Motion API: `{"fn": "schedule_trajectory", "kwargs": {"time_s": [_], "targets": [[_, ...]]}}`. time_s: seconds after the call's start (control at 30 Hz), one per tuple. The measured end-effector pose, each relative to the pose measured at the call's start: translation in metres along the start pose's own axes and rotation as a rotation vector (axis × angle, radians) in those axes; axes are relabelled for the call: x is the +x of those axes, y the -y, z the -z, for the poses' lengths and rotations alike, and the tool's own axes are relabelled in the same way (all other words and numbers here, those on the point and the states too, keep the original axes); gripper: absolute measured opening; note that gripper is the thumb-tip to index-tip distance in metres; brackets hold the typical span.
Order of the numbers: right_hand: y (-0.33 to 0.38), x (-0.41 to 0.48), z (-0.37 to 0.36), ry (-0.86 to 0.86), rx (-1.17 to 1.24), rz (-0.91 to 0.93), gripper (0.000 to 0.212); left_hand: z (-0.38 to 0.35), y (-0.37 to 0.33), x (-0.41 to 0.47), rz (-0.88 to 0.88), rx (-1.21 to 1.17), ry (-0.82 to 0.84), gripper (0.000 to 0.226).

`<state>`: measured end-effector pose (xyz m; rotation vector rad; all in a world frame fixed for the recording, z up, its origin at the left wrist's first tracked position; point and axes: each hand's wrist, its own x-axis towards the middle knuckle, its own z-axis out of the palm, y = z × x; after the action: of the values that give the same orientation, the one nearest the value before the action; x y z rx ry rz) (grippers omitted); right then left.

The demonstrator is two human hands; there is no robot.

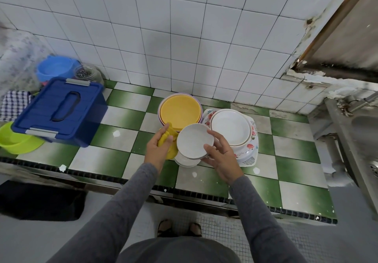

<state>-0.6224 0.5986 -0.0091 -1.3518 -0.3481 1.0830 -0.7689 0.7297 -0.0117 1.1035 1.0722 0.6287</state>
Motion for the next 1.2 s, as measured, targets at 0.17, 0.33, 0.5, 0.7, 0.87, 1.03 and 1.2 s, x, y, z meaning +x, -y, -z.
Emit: {"fn": "schedule_trajectory", "kwargs": {"time_s": [0.17,0.33,0.5,0.7,0.87,1.03,1.2], "targets": [[-0.001,0.000,0.010,-0.075,-0.113,-0.009,0.036,0.010,0.001,0.004,-0.009,0.053,-0.022,0.048],[0.002,-0.002,0.015,-0.132,-0.205,0.012,0.036,0.014,0.001,0.007,-0.022,0.080,-0.027,0.049],[0.005,-0.001,0.016,-0.149,-0.279,0.031,0.037,0.014,-0.002,0.009,-0.031,0.090,-0.025,0.049],[0.003,0.007,0.018,-0.149,-0.402,0.070,0.036,0.016,-0.003,0.009,-0.029,0.107,-0.022,0.049],[0.006,0.010,0.019,-0.135,-0.470,0.125,0.039,0.017,-0.004,0.008,-0.035,0.117,-0.015,0.049],[0.011,0.012,0.018,-0.112,-0.580,0.196,0.041,0.016,-0.006,0.008,-0.035,0.116,-0.014,0.050],[0.015,0.016,0.018,-0.113,-0.749,0.224,0.043,0.015,-0.009,0.006,-0.025,0.104,-0.017,0.049]]}}
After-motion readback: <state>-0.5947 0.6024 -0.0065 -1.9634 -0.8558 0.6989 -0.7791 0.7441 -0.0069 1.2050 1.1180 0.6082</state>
